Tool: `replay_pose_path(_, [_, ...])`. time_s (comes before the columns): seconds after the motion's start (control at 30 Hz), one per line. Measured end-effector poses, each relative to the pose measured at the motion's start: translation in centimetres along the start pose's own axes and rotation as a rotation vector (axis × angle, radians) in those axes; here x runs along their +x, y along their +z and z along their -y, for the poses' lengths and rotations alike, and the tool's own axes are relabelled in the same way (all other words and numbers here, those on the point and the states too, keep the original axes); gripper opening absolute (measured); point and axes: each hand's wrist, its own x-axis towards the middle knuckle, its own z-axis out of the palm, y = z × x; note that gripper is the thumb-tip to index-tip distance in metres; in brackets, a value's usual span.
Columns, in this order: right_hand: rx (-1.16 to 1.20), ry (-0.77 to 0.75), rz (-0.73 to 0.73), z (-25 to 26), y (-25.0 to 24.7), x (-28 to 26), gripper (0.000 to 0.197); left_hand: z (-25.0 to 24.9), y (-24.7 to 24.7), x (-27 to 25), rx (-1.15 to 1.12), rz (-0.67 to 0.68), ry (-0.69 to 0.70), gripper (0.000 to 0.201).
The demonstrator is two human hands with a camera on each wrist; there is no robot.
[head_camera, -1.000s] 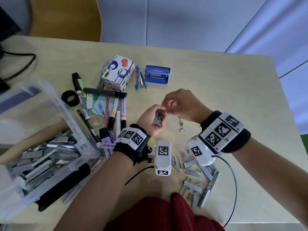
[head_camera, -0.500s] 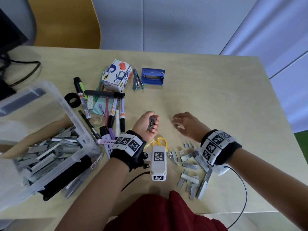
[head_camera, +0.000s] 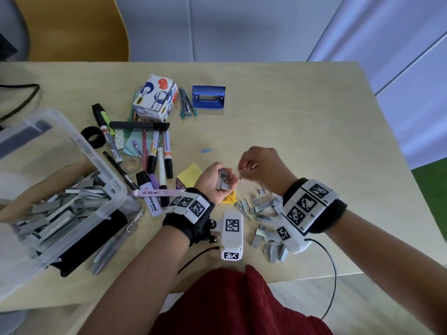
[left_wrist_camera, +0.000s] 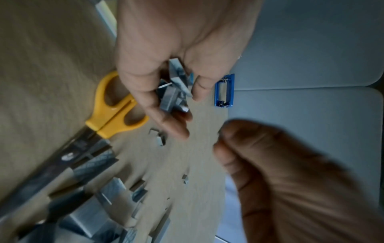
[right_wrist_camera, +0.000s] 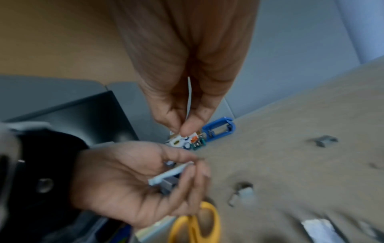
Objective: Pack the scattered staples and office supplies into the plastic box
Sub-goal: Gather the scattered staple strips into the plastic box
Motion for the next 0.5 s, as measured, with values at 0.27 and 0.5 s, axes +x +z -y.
replay_pose_path(0.27, [0.068,0.017,0.002,0.7,-0.4,-0.2,0.012,-0.1,-0.2,-0.3,0.107,0.098,-0.061,0.031])
replay_pose_path(0.5, [-0.285,0.051,0.263,-2.1,1.7,0.4,0.028,-0.8,-1.4,-0.3,0.125,0.083,-0.015,0.038])
